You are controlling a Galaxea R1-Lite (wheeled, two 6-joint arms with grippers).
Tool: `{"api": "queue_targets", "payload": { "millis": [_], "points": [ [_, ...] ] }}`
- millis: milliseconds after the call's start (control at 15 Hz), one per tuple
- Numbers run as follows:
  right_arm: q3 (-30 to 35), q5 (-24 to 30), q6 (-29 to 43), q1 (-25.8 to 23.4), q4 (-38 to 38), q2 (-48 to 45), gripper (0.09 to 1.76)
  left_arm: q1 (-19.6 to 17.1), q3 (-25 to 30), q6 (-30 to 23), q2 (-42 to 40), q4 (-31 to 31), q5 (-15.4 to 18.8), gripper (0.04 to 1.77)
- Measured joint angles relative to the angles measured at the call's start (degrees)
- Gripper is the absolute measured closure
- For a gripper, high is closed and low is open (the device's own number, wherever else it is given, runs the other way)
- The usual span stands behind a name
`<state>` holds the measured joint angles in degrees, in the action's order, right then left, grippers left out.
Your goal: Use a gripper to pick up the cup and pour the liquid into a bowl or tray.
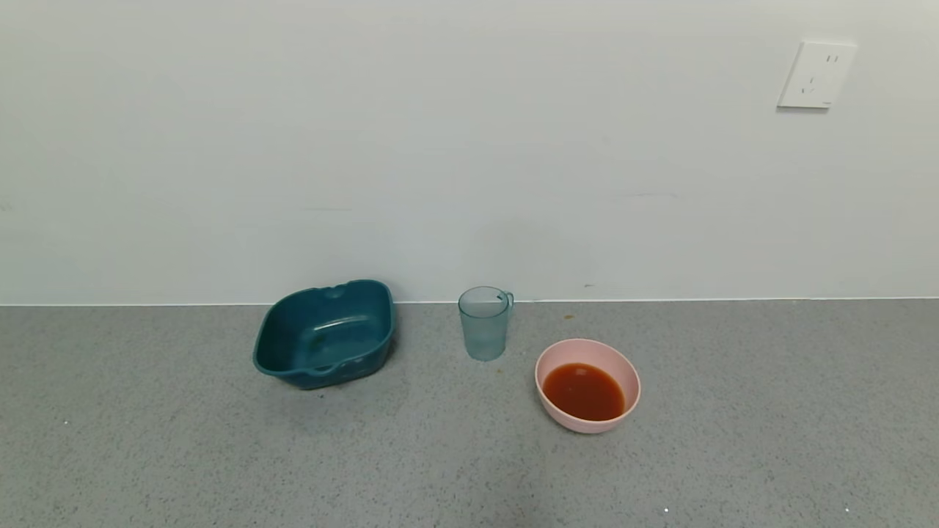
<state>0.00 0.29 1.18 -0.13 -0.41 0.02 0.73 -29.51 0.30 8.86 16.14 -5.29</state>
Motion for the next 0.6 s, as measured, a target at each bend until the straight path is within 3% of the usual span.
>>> {"api": "queue_targets", "payload": {
  "millis": [200, 600],
  "points": [
    [0.0, 0.0, 0.0, 0.0, 0.0, 0.0, 0.14, -0.4, 4.4, -1.1, -5.8, -1.4, 0.0, 0.09],
    [0.0, 0.0, 0.0, 0.0, 0.0, 0.0, 0.14, -0.6, 14.4, -6.2, -8.8, -12.2, 2.1, 0.09]
  ]
}}
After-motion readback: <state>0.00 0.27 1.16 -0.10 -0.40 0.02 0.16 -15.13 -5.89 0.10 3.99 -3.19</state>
